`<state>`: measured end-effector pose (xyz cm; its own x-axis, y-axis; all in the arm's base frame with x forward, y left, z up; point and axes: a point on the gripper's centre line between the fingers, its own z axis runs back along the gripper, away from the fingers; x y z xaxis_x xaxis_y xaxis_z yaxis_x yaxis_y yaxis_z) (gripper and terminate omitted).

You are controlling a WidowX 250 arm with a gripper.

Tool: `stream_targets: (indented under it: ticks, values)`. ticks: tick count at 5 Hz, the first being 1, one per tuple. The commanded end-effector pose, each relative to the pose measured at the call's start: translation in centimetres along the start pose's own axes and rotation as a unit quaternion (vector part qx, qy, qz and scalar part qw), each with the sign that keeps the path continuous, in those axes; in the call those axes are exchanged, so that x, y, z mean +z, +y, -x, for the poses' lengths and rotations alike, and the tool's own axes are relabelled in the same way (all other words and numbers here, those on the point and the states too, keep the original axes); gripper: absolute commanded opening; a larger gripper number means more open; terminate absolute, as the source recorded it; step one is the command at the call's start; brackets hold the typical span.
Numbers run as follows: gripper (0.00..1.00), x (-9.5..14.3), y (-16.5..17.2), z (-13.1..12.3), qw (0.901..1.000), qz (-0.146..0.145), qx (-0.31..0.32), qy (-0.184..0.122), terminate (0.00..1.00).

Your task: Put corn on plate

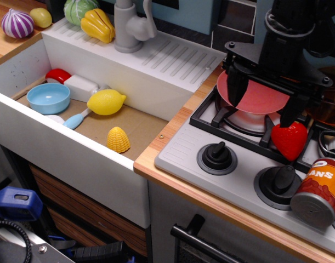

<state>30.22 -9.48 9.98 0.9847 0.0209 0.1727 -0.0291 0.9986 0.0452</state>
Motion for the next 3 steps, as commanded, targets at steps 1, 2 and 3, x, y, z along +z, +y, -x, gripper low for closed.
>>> stream_targets:
  ticks: [1, 2, 3]
  values:
    - [1.00, 0.0, 0.0, 0.0, 1.0000, 0.000, 0.000, 0.000, 0.00]
    - [1.00, 1.4, 3.9, -0.1, 0.9991, -0.039, -0.008, 0.016, 0.00]
    - [1.00, 1.7, 7.8, -0.8, 0.9962, -0.070, -0.037, 0.037, 0.00]
